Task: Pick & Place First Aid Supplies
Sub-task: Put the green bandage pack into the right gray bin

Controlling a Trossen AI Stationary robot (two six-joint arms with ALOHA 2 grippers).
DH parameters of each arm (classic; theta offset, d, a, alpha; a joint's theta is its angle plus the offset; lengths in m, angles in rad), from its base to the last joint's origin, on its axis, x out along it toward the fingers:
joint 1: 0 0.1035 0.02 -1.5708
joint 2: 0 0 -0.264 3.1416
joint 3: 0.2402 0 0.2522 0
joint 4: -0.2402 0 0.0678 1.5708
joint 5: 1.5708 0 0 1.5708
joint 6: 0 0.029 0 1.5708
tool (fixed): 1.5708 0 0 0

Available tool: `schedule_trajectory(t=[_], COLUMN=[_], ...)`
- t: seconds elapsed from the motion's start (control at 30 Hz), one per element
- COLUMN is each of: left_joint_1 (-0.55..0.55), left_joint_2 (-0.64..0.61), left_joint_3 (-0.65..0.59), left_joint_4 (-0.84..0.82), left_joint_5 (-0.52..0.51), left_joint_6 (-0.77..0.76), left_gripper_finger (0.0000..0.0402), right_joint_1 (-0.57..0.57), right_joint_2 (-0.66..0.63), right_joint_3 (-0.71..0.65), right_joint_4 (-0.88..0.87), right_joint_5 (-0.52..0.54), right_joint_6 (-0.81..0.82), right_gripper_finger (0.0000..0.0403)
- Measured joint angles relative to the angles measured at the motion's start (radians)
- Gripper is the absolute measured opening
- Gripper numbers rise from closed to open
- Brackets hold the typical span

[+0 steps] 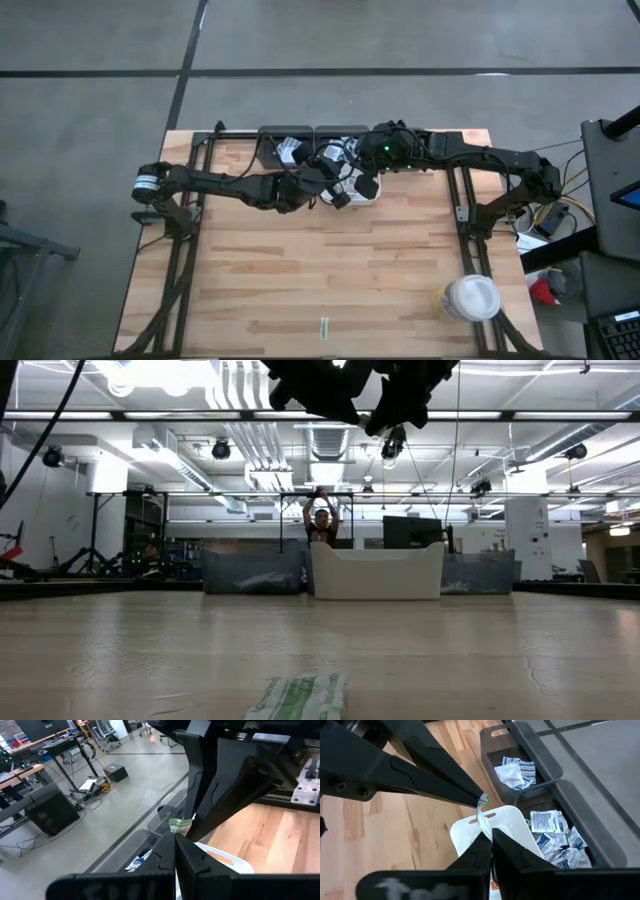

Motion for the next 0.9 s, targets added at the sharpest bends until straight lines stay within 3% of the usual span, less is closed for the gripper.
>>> schedule_trajectory(t=[0.23,0.43,0.57,0.67,0.73,0.8,0.9], left_joint_1=[0.001,0.005,0.005,0.005,0.006,0.007,0.012], left_joint_2=[0.000,-0.001,-0.002,-0.012,-0.021,-0.036,-0.066], left_joint_3=[0.006,0.045,0.058,0.040,0.021,0.002,-0.031], left_joint_4=[-0.001,0.006,-0.003,-0.019,-0.072,-0.169,-0.302], left_joint_5=[0.001,-0.045,-0.229,-0.421,-0.481,-0.444,-0.280], left_joint_6=[0.069,0.193,0.265,0.292,0.242,0.125,-0.096], left_gripper_finger=[0.0010,0.0070,0.0108,0.0121,0.0123,0.0123,0.0124], right_joint_1=[0.000,-0.002,-0.028,-0.082,-0.139,-0.206,-0.312], right_joint_2=[-0.002,-0.002,-0.002,-0.002,-0.002,-0.002,0.007], right_joint_3=[0.000,0.000,0.000,-0.001,-0.001,-0.001,-0.001], right_joint_4=[-0.021,-0.045,-0.069,-0.129,-0.166,-0.197,-0.236], right_joint_5=[0.000,0.005,0.018,0.102,0.139,0.145,0.144], right_joint_6=[0.002,0.011,0.034,0.075,0.106,0.141,0.194], right_gripper_finger=[0.0008,0.0008,0.0008,0.0008,0.0008,0.0008,0.0008])
